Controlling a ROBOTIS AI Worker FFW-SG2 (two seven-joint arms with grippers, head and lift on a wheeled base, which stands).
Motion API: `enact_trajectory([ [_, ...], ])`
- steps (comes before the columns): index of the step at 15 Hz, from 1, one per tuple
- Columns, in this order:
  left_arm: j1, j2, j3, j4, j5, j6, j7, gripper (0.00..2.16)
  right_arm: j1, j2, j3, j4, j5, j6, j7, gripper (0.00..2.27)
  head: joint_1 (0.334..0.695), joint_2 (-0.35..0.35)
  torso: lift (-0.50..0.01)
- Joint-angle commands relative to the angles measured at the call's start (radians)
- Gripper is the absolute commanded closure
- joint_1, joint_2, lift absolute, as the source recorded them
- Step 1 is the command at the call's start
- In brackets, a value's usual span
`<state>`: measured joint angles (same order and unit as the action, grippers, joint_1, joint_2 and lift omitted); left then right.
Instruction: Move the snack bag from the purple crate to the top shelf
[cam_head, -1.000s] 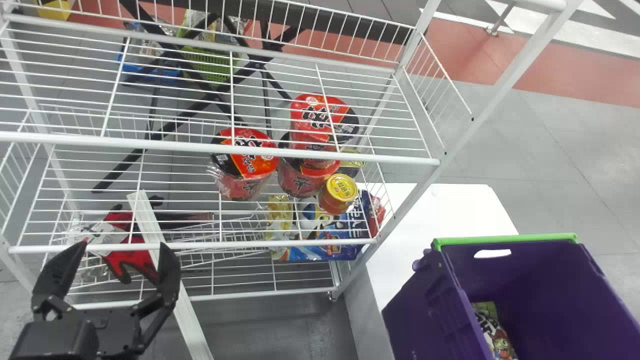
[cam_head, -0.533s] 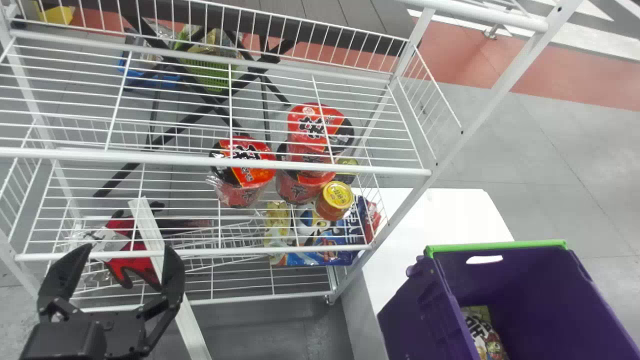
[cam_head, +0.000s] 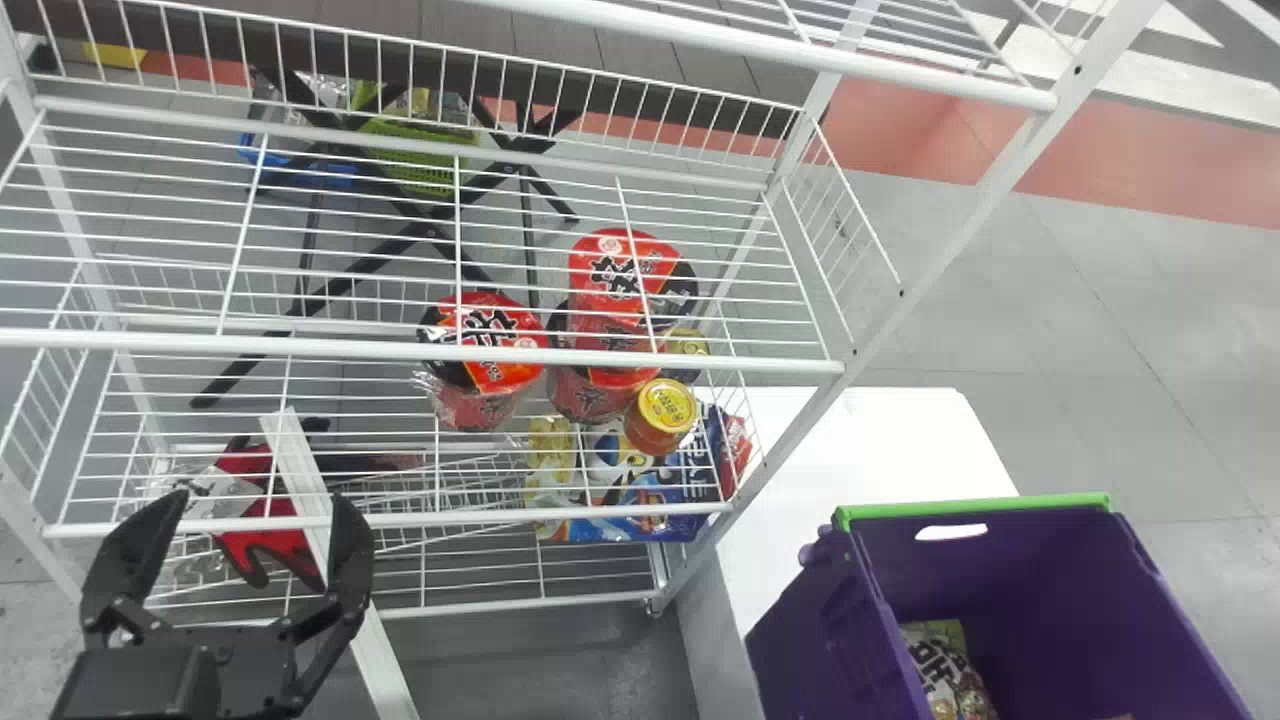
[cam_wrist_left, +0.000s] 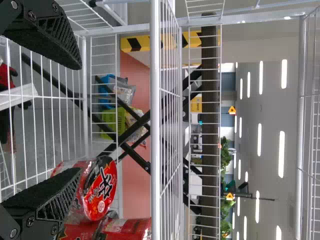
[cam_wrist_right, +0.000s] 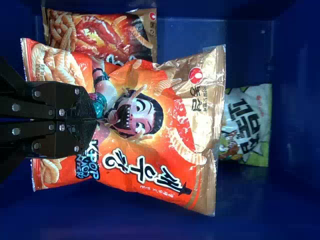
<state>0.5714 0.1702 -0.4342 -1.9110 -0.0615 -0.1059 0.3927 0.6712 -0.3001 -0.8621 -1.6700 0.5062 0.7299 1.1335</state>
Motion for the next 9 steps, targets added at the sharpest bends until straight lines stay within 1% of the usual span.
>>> enact_trajectory([
  [1, 0.001, 0.000, -0.003, 0.001, -0.006, -0.002, 0.002, 0.09, -0.007, 0.004, 0.009, -0.020, 0.000, 0.006, 0.000, 1.95, 0.695, -0.350, -0.382],
  [9, 0.004, -0.005, -0.003, 0.007, -0.020, -0.008, 0.014, 0.09, -0.016, 0.007, 0.026, -0.033, -0.005, 0.000, -0.009, 1.95, 0.695, -0.350, -0.350],
])
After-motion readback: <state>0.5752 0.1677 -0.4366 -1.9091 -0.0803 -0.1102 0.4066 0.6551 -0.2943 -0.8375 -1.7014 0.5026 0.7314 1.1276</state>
